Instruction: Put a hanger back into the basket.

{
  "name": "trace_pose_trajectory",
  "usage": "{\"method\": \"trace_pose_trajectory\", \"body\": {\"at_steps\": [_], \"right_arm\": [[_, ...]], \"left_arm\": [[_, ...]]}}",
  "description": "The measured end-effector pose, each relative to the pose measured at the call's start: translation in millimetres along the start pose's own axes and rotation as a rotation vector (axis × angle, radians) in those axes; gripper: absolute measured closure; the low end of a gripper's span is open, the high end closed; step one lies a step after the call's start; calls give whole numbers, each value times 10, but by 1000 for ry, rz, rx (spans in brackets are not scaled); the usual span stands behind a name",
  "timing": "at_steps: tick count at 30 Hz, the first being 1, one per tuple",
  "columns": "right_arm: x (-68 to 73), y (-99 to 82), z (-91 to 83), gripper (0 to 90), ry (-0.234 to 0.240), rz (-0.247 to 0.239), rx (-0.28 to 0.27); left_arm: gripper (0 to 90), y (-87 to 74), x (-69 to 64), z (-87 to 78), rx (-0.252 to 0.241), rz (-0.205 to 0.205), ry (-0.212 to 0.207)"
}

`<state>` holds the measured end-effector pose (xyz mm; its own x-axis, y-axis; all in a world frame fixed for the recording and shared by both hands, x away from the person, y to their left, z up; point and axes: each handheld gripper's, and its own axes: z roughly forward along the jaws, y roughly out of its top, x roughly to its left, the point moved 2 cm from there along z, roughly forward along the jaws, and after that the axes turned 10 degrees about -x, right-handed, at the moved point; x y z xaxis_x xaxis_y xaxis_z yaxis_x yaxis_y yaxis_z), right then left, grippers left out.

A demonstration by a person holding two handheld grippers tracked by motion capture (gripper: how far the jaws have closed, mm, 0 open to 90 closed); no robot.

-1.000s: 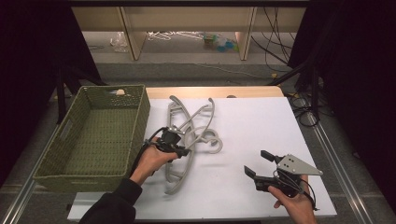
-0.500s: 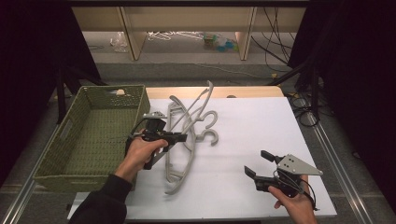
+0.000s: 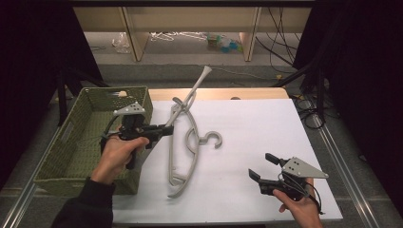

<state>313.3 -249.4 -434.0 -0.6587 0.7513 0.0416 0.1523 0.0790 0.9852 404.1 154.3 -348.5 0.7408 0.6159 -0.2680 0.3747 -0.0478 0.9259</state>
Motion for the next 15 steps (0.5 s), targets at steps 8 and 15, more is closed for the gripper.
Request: {"method": "trace_pose_trajectory", "body": {"at_steps": [8, 15], "right_arm": [[-3, -14, 19, 192, 4, 18, -8], [-4, -26, 30, 189, 10, 23, -1]], "left_arm": [[809, 130, -3, -273, -18, -12, 44], [808, 181, 245, -582, -40, -22, 125]]}}
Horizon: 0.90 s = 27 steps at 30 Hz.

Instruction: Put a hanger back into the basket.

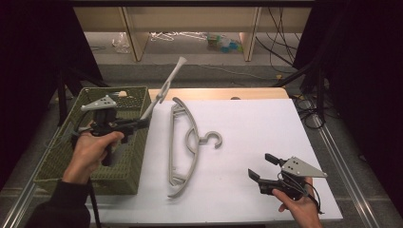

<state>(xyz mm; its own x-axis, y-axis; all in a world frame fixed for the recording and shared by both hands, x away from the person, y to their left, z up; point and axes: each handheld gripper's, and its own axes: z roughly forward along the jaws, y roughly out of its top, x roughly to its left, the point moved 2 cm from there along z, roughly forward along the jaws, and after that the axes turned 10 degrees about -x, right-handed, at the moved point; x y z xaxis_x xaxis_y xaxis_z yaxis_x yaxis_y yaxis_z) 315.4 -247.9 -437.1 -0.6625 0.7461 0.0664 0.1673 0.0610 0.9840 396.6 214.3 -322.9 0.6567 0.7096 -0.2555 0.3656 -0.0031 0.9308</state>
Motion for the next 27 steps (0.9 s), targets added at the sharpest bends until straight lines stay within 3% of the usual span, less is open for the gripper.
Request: {"method": "trace_pose_trajectory", "body": {"at_steps": [6, 12, 14, 20, 27], "right_arm": [[-6, -8, 13, 186, -9, -12, 11], [-5, -7, 14, 185, -8, -10, 9], [-7, -8, 12, 179, -9, -7, 11], [-1, -13, 28, 164, -5, 9, -4], [3, -9, 21, 164, -3, -5, 10]], "left_arm": [[808, 54, 188, -248, 3, 23, 66], [808, -24, 413, -511, 24, 44, 111], [808, -88, 532, -603, 30, 40, 107], [808, -191, 689, -721, 50, 52, 101], [808, -311, 847, -833, 67, 34, 96]]}}
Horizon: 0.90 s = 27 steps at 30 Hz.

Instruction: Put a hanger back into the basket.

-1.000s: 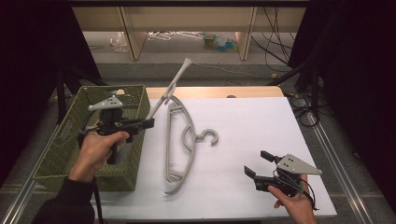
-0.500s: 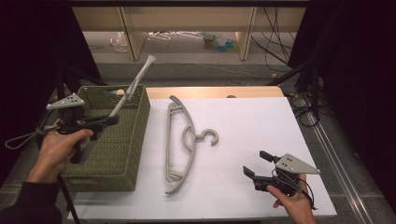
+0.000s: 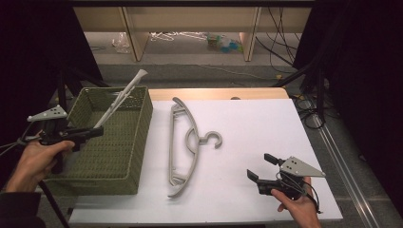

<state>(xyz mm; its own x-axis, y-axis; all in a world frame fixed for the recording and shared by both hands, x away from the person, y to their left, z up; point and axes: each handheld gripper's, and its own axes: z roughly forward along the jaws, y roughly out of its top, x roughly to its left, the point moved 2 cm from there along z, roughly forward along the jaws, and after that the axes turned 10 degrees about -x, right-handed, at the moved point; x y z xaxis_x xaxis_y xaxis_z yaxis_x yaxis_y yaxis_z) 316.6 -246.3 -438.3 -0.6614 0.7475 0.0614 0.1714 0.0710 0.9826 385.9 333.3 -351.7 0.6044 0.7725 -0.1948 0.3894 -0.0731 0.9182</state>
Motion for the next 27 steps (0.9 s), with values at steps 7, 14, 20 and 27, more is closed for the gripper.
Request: {"method": "trace_pose_trajectory", "body": {"at_steps": [7, 14, 20, 27], "right_arm": [[4, -7, 15, 164, 7, 13, -14], [-8, -12, 5, 164, 0, 3, 8], [-6, -7, -9, 164, -1, 3, 27], [6, -18, 26, 164, 12, 19, -8]], "left_arm": [[808, -62, 107, -73, 26, 7, 3], [808, -130, 183, -133, 36, 37, 2], [808, -166, 289, -141, 85, 52, 10], [808, -277, 373, -162, 138, 39, 4]]}}
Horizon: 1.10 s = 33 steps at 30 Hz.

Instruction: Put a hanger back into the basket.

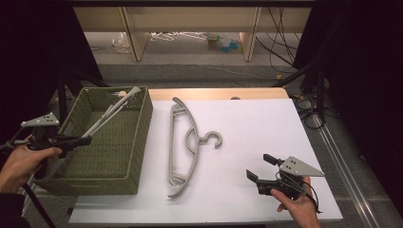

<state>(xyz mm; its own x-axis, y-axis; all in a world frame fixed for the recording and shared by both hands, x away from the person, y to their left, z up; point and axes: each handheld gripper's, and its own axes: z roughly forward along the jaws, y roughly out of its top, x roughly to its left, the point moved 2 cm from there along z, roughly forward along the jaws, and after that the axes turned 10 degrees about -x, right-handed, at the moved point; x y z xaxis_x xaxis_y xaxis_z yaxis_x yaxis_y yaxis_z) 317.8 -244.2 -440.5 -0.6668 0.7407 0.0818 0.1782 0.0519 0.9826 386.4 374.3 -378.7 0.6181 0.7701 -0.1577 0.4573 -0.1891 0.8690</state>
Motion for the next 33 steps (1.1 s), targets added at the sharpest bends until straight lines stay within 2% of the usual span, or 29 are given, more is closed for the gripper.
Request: {"method": "trace_pose_trajectory", "body": {"at_steps": [3, 5, 6, 7, 8, 11, 13, 14, 16, 17, 18, 19, 20, 22, 23, 24, 26, 27, 32, 33], "right_arm": [[1, 0, -1, 164, -1, -1, 3], [-3, -2, -1, 164, -3, -1, 6], [-3, -2, -1, 164, -3, -1, 6], [-2, -3, -3, 164, -4, -2, 6], [-1, -1, -3, 165, -4, -2, 5], [-2, -3, -4, 165, -8, -10, 12], [4, -6, 8, 165, -1, -2, 1], [-1, 2, -11, 165, -9, -12, 24], [3, -3, 0, 166, -6, -11, 13], [-1, 5, -23, 166, -7, -15, 41], [8, -3, 12, 165, 6, 1, -3], [8, -3, 12, 165, 6, 1, -3], [1, 5, -22, 166, -5, -15, 40], [3, 5, -22, 166, -3, -15, 41], [5, 7, -20, 165, -5, -12, 40], [9, 2, -1, 165, -4, -7, 16], [13, -5, 5, 166, -1, -3, 18], [14, -5, 8, 166, 1, 1, 16], [9, -10, 12, 166, 4, 1, 13], [7, -8, 9, 166, 4, 0, 14]], "left_arm": [[807, -33, 5, 18, -5, -8, -7], [806, -44, 12, 57, 2, -10, 12], [806, -43, 28, 69, 34, 9, 21], [806, -39, 31, 93, 53, 5, 33], [805, -37, 47, 110, 86, 25, 37], [806, -59, 67, 215, 126, 18, 56], [806, -72, 90, 275, 177, 10, 61], [805, -78, 107, 297, 192, 18, 68], [803, -84, 139, 326, 190, -17, 66], [801, -87, 154, 327, 193, -30, 81], [788, -88, 199, 307, 190, -61, 107], [783, -88, 199, 307, 190, -61, 107], [779, -89, 221, 296, 176, -77, 125], [774, -103, 283, 270, 193, -82, 155], [770, -114, 309, 269, 190, -96, 178], [767, -140, 356, 267, 193, -111, 227], [762, -173, 400, 274, 196, -130, 273], [760, -217, 454, 278, 192, -156, 301], [748, -264, 527, 254, 187, -185, 328], [743, -270, 537, 253, 172, -191, 344]]}}
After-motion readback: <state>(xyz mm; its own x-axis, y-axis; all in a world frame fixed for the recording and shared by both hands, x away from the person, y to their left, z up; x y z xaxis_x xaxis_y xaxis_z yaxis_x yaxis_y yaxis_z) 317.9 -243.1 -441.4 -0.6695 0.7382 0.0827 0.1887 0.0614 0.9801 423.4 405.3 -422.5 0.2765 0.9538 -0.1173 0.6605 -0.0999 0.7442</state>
